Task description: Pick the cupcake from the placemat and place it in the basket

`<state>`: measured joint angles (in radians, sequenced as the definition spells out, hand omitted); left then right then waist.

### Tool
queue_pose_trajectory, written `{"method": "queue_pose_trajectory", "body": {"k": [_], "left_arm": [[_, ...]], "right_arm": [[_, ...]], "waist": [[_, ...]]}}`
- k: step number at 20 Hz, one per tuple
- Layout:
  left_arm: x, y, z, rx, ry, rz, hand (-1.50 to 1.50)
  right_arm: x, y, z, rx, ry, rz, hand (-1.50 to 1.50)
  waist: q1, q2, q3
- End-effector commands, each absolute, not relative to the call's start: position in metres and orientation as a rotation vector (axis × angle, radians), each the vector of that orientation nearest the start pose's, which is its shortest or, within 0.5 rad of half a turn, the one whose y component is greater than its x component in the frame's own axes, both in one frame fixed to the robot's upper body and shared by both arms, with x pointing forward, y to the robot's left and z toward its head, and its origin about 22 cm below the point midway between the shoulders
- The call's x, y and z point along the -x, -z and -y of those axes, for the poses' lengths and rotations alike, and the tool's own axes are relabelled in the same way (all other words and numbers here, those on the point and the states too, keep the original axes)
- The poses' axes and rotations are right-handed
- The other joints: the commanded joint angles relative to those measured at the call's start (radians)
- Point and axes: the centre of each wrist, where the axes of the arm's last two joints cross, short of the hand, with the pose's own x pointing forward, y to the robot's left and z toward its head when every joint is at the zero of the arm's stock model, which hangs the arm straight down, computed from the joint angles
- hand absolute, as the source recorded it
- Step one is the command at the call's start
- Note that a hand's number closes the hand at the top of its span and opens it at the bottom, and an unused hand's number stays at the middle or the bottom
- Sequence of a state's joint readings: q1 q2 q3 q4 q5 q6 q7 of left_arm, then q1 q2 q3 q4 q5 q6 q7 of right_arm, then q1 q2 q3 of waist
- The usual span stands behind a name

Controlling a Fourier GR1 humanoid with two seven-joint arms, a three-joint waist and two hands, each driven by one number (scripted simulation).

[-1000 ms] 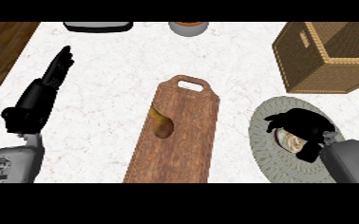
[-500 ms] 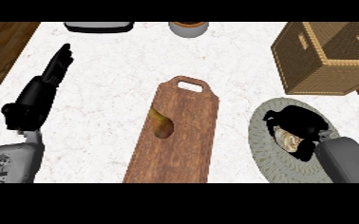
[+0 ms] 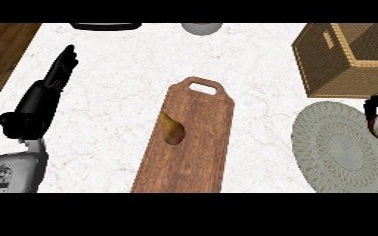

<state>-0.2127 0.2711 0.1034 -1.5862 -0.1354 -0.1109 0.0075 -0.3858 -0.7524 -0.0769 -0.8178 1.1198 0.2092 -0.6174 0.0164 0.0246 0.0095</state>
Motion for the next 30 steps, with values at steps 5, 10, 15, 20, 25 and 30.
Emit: {"method": "queue_pose_trajectory", "body": {"k": [5,10,15,20,25,30], "left_arm": [[-0.291,-0.083,-0.287,-0.27,0.38,1.773,0.0],[-0.294,-0.081,-0.28,-0.246,0.387,1.76,0.0],[-0.297,-0.079,-0.272,-0.232,0.407,1.761,0.0],[-0.295,-0.079,-0.273,-0.222,0.429,1.76,0.0],[-0.306,-0.085,-0.278,-0.221,0.424,1.761,0.0],[-0.297,-0.073,-0.269,-0.236,0.427,1.756,0.0]], "right_arm": [[-0.279,-0.133,0.552,1.073,-1.12,1.206,1.5],[-0.287,-0.175,0.565,0.964,-0.776,1.62,1.5],[-0.285,-0.218,0.578,0.791,-0.62,1.86,1.5],[-0.275,-0.258,0.588,0.715,-0.635,1.917,1.5],[-0.294,-0.287,0.572,0.572,-0.657,1.942,1.5],[-0.306,-0.319,0.557,0.527,-0.749,1.865,1.5]], "waist": [[0.017,0.015,0.01],[0.021,0.003,0.008],[0.046,0.006,0.001],[0.061,0.003,-0.002],[0.056,0.001,-0.006],[0.059,-0.005,-0.008]]}}
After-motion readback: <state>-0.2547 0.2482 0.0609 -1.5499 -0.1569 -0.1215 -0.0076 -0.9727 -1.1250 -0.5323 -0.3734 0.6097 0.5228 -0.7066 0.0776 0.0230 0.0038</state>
